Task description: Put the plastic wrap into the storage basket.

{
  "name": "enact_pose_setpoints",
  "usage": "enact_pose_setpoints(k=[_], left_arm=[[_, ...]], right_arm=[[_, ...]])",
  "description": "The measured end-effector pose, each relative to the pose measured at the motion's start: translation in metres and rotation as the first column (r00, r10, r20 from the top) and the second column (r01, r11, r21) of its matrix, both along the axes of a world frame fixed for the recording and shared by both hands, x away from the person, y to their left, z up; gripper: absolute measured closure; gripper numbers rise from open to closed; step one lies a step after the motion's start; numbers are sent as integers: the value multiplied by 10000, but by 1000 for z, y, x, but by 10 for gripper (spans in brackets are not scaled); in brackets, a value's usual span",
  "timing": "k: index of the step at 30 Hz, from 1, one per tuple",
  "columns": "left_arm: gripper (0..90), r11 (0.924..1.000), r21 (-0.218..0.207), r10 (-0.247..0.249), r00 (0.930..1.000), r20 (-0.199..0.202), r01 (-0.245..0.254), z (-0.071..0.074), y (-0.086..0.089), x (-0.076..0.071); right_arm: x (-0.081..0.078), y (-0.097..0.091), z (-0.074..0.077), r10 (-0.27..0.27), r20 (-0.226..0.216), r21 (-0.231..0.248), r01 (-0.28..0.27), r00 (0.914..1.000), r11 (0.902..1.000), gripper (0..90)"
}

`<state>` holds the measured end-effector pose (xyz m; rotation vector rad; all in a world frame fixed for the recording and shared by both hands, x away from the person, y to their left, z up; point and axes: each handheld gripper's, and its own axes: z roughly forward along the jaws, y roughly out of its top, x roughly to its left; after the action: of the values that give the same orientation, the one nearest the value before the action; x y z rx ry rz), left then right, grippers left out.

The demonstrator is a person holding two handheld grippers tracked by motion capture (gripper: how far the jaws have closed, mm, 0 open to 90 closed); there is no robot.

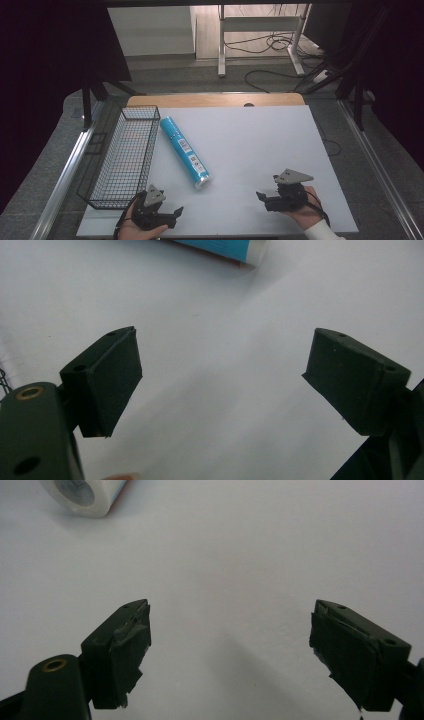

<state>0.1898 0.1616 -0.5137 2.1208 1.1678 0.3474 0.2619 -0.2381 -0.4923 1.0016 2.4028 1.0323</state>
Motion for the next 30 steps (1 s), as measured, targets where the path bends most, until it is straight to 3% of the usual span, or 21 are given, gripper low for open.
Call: enact_pose_setpoints(k=[10, 20, 30], left_arm=[[155, 9999, -129, 2, 10000, 13, -2, 3, 2, 0], [157, 10000, -31, -21, 10000, -22, 21, 2, 1, 0], [158, 10000, -93, -1, 10000, -48, 1, 2, 1, 0]], right_arm=[[-3, 9, 1, 152, -375, -317, -164, 9992, 9994, 205], [0, 16, 5, 386, -787, 90, -380, 9962, 9992, 234], [9, 26, 13, 445, -711, 321, -423, 9965, 9986, 253]])
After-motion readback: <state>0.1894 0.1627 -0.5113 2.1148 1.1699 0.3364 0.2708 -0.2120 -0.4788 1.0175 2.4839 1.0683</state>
